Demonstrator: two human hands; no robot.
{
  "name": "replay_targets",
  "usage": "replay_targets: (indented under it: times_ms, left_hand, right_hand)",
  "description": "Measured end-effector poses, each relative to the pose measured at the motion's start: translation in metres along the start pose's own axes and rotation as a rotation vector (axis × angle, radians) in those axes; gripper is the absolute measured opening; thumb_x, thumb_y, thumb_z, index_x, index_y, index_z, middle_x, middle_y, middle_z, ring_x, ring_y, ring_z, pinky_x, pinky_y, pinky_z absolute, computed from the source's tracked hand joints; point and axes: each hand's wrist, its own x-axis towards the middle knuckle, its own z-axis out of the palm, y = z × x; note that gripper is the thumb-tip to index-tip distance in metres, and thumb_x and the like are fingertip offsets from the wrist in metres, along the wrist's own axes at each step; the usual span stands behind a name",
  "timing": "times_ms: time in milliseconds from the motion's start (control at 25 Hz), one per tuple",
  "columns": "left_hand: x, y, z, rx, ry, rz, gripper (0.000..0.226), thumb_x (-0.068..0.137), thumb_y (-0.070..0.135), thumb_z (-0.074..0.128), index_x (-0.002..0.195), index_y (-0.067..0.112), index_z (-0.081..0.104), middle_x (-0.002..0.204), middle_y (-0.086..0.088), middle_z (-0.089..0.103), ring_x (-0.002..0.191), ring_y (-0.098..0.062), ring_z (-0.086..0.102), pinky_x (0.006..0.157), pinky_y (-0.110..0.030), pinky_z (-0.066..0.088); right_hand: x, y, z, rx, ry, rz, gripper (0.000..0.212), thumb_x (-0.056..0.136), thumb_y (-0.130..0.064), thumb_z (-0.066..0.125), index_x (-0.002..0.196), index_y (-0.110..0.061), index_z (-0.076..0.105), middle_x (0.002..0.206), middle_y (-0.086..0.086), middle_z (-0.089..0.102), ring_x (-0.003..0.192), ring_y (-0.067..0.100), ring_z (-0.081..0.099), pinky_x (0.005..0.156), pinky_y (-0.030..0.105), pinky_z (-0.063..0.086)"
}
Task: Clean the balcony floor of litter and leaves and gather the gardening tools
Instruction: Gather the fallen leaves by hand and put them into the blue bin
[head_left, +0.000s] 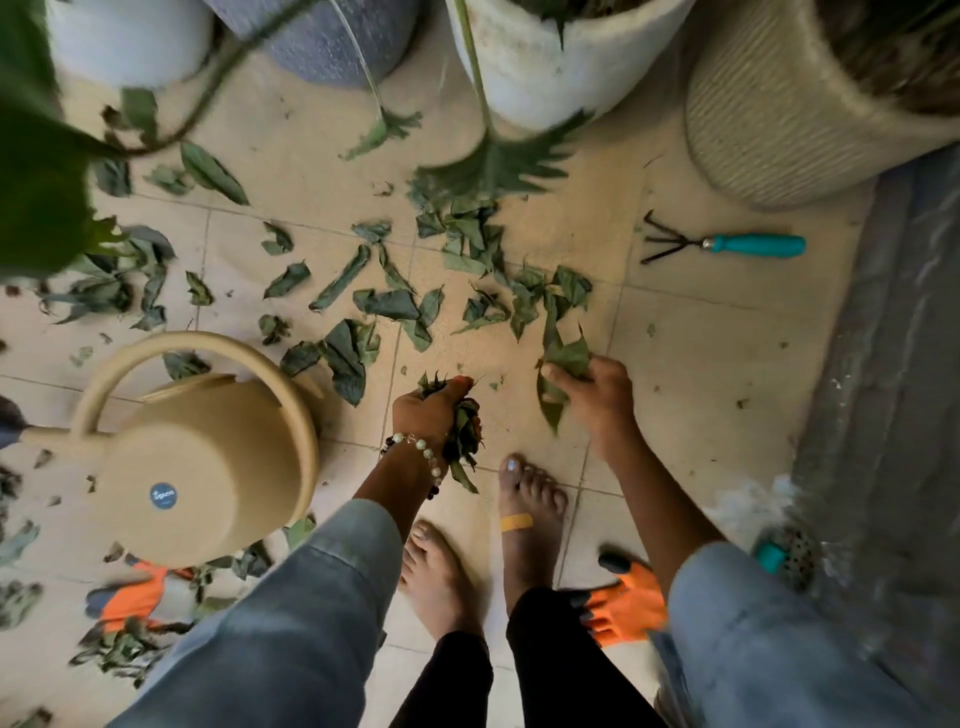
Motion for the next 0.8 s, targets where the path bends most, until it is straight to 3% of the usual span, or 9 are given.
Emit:
replay_targets:
  times_ms: [40,120,320,400,480,600,680,720,800]
  left_hand:
    - [-0.016,0.006,-0.002,-0.033,0.007,-0.008,0.015,0.086,0.01,0.07,0.085,-0.004,0.066,0.055,-0.012,0.058,0.033,-0.018,0.052,0.038,-0.023,0.048]
    - [-0.055,0.021,-0.007,-0.14,0.01,-0.024,0.012,0.086,0.011,0.07,0.084,-0.001,0.067,0.054,-0.011,0.059,0.035,-0.02,0.053,0.04,-0.025,0.048]
    - [-0.174,0.064,-0.039,-0.49,-0.041,-0.115,0.01,0.089,0.009,0.064,0.098,0.004,0.062,0.06,-0.01,0.056,0.042,-0.022,0.054,0.044,-0.028,0.048]
    - [-0.235,0.087,-0.061,-0.65,-0.103,-0.117,0.005,0.091,0.01,0.062,0.09,0.005,0.061,0.054,-0.007,0.057,0.041,-0.019,0.054,0.046,-0.03,0.052]
    - [-0.301,0.11,-0.088,-0.801,-0.162,-0.105,0.014,0.094,0.014,0.059,0.082,0.007,0.059,0.053,-0.005,0.058,0.042,-0.017,0.056,0.054,-0.036,0.056]
    - [-0.365,0.128,-0.126,-0.982,-0.164,-0.024,0.031,0.089,0.024,0.065,0.109,0.001,0.064,0.089,-0.013,0.071,0.075,-0.027,0.07,0.066,-0.04,0.058]
    - [-0.409,0.142,-0.159,-1.082,-0.125,-0.002,0.05,0.083,0.031,0.072,0.123,0.003,0.062,0.11,-0.014,0.069,0.094,-0.03,0.068,0.071,-0.039,0.057]
    - [-0.43,0.149,-0.177,-1.103,-0.094,-0.012,0.05,0.083,0.034,0.072,0.122,0.004,0.063,0.11,-0.013,0.069,0.095,-0.03,0.068,0.071,-0.038,0.056]
    - [-0.467,0.161,-0.211,-1.146,-0.038,0.071,0.043,0.085,0.034,0.07,0.115,0.004,0.066,0.104,-0.013,0.071,0.093,-0.031,0.068,0.068,-0.037,0.056]
  right_hand:
    - [-0.023,-0.017,-0.005,0.211,-0.073,0.062,0.009,0.084,-0.003,0.068,0.093,-0.001,0.068,0.086,0.008,0.07,0.078,0.024,0.067,0.061,0.024,0.055]
    - [-0.073,-0.06,-0.016,0.37,-0.179,0.052,0.008,0.086,0.001,0.063,0.091,-0.003,0.067,0.083,0.008,0.071,0.074,0.026,0.068,0.06,0.026,0.055]
    - [-0.191,-0.174,-0.018,0.42,-0.176,0.033,0.016,0.087,0.007,0.059,0.087,-0.007,0.067,0.077,0.009,0.069,0.069,0.024,0.065,0.062,0.027,0.051]
    - [-0.242,-0.223,-0.012,0.446,-0.161,0.051,0.027,0.088,0.01,0.053,0.086,-0.011,0.07,0.076,0.007,0.07,0.067,0.016,0.064,0.064,0.025,0.05]
    - [-0.299,-0.272,-0.003,0.469,-0.171,0.057,0.04,0.086,0.015,0.046,0.077,-0.013,0.072,0.075,0.006,0.07,0.071,0.018,0.063,0.066,0.025,0.049]
    - [-0.383,-0.329,0.017,0.51,-0.245,0.06,0.045,0.081,0.017,0.038,0.067,-0.01,0.072,0.07,0.005,0.072,0.075,0.025,0.063,0.069,0.029,0.053]
    - [-0.438,-0.357,0.034,0.498,-0.383,0.019,0.037,0.079,0.006,0.04,0.077,-0.009,0.074,0.084,0.01,0.073,0.085,0.028,0.066,0.077,0.032,0.054]
    - [-0.461,-0.367,0.042,0.476,-0.454,-0.007,0.031,0.078,-0.004,0.045,0.088,-0.007,0.074,0.096,0.014,0.072,0.095,0.029,0.065,0.084,0.035,0.052]
    - [-0.499,-0.381,0.06,0.39,-0.587,-0.046,0.039,0.077,-0.027,0.056,0.106,-0.007,0.07,0.114,0.014,0.068,0.11,0.028,0.062,0.094,0.04,0.048]
